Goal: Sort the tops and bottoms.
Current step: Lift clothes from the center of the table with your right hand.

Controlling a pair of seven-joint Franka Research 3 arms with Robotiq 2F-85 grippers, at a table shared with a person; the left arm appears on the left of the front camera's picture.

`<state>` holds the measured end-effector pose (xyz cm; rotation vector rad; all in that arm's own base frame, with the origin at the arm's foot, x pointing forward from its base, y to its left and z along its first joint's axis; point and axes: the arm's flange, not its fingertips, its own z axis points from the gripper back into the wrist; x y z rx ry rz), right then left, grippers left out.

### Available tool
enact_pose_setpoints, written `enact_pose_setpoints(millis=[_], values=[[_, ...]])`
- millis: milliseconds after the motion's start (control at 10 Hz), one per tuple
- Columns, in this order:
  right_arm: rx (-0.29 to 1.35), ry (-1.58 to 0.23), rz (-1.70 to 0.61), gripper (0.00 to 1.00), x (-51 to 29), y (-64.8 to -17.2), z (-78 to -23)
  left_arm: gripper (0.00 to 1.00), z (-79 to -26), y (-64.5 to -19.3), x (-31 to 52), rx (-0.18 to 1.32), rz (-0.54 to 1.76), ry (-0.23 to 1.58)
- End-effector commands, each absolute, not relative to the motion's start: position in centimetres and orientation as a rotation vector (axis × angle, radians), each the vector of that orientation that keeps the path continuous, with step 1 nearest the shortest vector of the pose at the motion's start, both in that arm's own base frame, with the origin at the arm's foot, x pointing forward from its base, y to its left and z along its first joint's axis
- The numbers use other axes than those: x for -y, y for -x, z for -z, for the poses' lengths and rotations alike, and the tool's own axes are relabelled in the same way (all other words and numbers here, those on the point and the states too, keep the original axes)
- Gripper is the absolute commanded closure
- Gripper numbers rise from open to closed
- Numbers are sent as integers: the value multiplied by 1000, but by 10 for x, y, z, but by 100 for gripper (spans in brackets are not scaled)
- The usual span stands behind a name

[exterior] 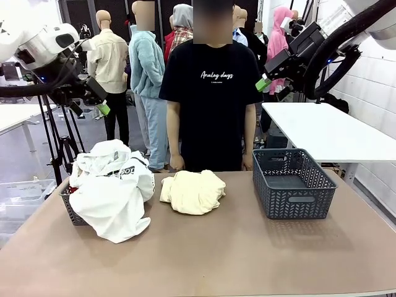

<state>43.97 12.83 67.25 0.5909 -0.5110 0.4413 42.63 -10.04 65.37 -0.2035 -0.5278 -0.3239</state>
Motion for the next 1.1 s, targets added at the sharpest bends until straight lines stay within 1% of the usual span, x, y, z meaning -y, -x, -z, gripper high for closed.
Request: enact_pose_setpoints(millis=[0, 300, 400, 500, 600, 700, 1000], values=[[502, -581, -434, 0, -129, -439, -672, 0, -656, -431, 102, 519, 326, 211], [502, -581, -434, 0, -129, -439, -672, 0, -653, -427, 101, 525, 325, 204], [502, -581, -434, 0, -129, -439, -672, 0, -666, -399, 131, 586, 419, 217], [502, -581, -434, 0, -129, -439, -672, 0, -686, -372, 149, 686, 492, 173], [502, -581, -434, 0, -129, -439, -672, 0, -698, -357, 155, 721, 528, 152], [502, -581, -434, 0, -129, -439, -672, 0, -702, -352, 156, 721, 520, 151], [511, -591, -442, 0, -129, -440, -673, 0, -694, -358, 148, 669, 458, 123]])
